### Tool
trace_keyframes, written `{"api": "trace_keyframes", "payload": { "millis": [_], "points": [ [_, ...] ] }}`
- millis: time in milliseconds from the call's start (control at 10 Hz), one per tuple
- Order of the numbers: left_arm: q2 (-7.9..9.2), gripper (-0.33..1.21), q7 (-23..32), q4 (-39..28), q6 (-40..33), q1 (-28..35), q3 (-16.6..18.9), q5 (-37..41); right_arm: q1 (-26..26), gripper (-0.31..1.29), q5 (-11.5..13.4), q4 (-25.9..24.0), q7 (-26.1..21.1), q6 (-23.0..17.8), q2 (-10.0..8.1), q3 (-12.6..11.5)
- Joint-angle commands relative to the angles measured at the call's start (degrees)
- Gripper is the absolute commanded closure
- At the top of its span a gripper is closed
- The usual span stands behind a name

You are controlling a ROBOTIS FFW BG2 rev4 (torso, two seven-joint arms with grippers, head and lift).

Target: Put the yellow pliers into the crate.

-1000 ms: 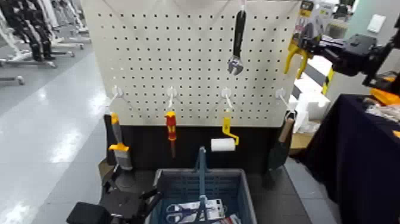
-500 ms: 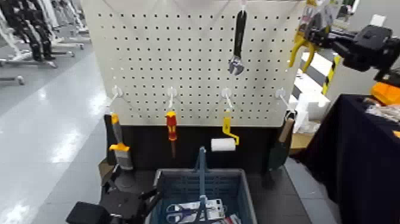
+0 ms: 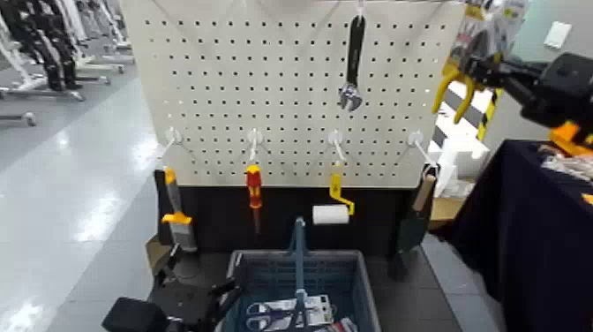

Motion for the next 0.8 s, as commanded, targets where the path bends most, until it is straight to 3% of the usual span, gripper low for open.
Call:
{"api": "trace_keyframes", "payload": {
  "millis": [100,300,400,800],
  "points": [
    [0.45,0.11,0.18,-0.06,0.38,-0.07,-0.39,-0.15,8.85,1.22,0.05,-3.97,-0.58,0.72,5.79,-2.07],
    [1.33,0.11,1.23,-0.15,0.82,-0.16,-1.09,-0.06,15.44,1.22,-0.74,-3.88,-1.11,0.54,10.72,-1.10],
    [1.76,0.11,1.76,-0.15,1.00,-0.16,-1.53,-0.06,17.64,1.22,-1.27,-4.06,-1.29,0.98,11.86,-0.23],
    [2.12,0.11,2.02,-0.24,1.26,-0.07,-1.79,0.02,22.47,1.22,-1.97,-1.07,-1.20,3.09,13.00,4.70]
  ]
}}
